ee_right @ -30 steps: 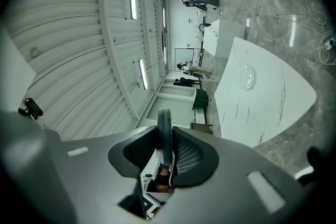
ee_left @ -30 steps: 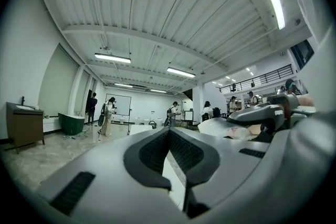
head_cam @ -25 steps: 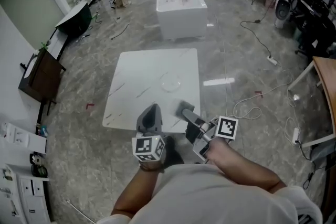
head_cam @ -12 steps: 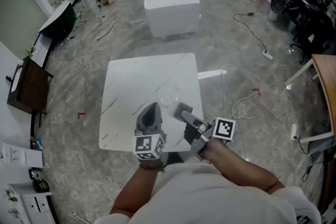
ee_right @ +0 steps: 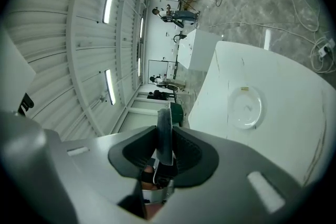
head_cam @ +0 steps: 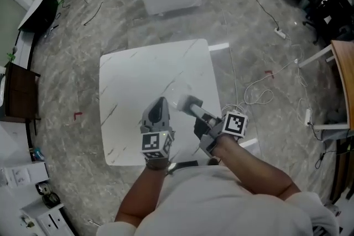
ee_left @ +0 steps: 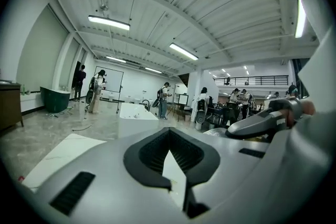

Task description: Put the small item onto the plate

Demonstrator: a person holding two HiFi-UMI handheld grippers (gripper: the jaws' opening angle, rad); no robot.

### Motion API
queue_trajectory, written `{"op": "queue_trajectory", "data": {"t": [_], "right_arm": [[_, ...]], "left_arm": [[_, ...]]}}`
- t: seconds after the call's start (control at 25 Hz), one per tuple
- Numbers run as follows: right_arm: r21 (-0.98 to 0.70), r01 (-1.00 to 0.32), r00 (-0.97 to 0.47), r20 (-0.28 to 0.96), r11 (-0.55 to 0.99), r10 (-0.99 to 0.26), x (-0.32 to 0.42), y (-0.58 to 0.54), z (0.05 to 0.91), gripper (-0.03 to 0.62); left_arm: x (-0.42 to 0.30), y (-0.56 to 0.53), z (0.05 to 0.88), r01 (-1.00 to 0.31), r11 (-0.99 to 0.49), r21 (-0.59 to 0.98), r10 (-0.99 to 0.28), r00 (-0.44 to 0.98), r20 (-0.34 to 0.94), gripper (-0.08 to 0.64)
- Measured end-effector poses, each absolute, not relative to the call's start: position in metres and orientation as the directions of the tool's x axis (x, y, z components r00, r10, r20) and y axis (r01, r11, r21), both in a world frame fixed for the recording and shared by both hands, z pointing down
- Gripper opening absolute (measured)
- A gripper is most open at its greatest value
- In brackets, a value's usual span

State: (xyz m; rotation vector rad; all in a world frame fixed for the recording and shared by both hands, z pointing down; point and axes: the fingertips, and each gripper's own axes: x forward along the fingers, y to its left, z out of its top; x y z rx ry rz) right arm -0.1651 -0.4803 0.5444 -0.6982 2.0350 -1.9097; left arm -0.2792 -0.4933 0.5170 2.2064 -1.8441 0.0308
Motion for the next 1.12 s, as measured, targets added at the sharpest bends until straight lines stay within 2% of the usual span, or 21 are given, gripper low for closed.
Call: {"op": "queue_trajectory", "data": {"t": [0.28, 0.4, 0.56, 1.12], "right_arm": [[-0.974, -0.22, -0.823, 0.217, -0.058, -0.525, -0.189, -0.54, 0.615, 0.094], [-0.951, -0.293, -0.803, 0.3, -0.098, -0.516, -0.197, -0.555, 0.656, 0.094], [-0.93, -0.327, -0.786, 0.367, -0.169, -0.497, -0.211, -0.561, 0.708, 0.094], [-0.846, -0.502, -0.749, 0.529, -0.178, -0.399, -0.238, -0.592, 0.818, 0.094]], "left_arm": [[-0.307, -0.549, 0.585, -0.959, -0.158, 0.235, -0.936, 0.222, 0.273, 0.006], [-0.32, -0.564, 0.622, -0.955, -0.151, 0.254, -0.922, 0.229, 0.313, 0.006], [-0.328, -0.57, 0.674, -0.947, -0.132, 0.292, -0.889, 0.243, 0.388, 0.006], [-0.341, -0.585, 0.753, -0.932, -0.104, 0.348, -0.846, 0.267, 0.462, 0.006]]}}
